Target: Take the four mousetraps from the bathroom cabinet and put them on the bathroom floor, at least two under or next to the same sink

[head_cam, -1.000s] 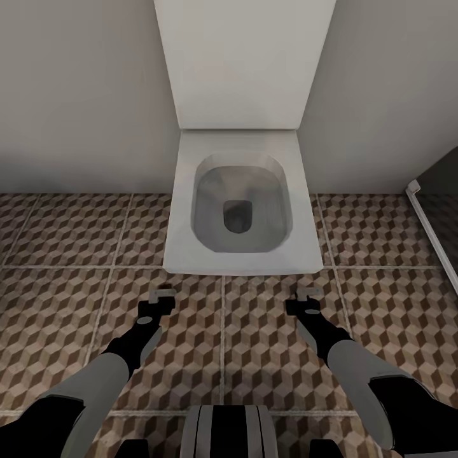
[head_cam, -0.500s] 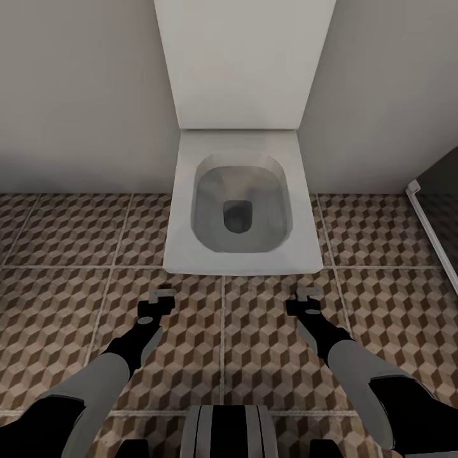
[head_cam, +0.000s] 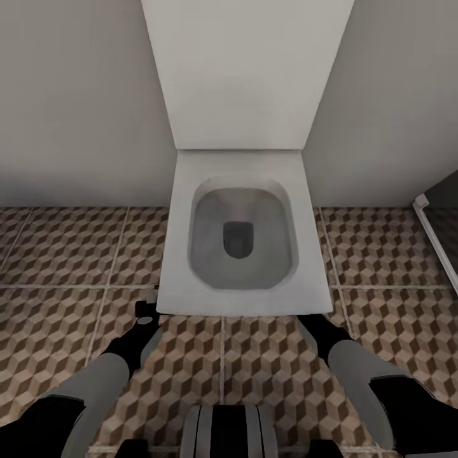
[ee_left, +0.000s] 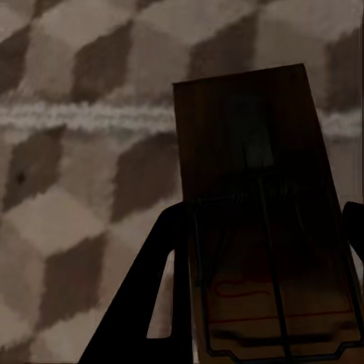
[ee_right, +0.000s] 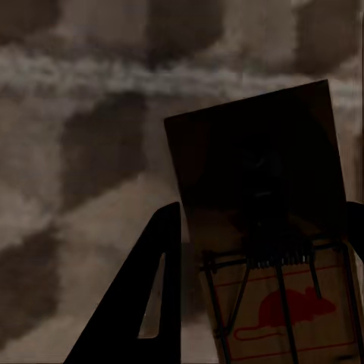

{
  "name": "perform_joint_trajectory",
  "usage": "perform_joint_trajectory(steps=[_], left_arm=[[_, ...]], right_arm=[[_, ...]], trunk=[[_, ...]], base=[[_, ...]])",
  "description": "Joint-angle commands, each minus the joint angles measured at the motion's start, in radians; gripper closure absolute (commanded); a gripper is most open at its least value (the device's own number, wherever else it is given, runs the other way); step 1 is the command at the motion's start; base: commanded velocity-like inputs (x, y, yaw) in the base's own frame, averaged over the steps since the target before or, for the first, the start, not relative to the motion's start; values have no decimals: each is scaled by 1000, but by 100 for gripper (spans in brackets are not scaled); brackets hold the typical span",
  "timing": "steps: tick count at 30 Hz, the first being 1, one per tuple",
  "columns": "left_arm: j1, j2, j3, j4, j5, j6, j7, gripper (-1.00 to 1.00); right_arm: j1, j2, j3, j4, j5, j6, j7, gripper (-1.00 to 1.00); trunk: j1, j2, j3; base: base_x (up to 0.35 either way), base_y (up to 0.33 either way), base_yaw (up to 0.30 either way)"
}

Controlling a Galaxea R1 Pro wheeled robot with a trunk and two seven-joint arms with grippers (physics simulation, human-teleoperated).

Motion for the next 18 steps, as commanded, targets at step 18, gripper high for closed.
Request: perform_joint_trajectory(steps=[18], left_arm=[[-1,0,-9,0,7,-5,14,100]], right_arm=[[0,-15,6,0,-4,-1,4,100]], trunk=[[0,0,-1]], base=[[69,0,0]])
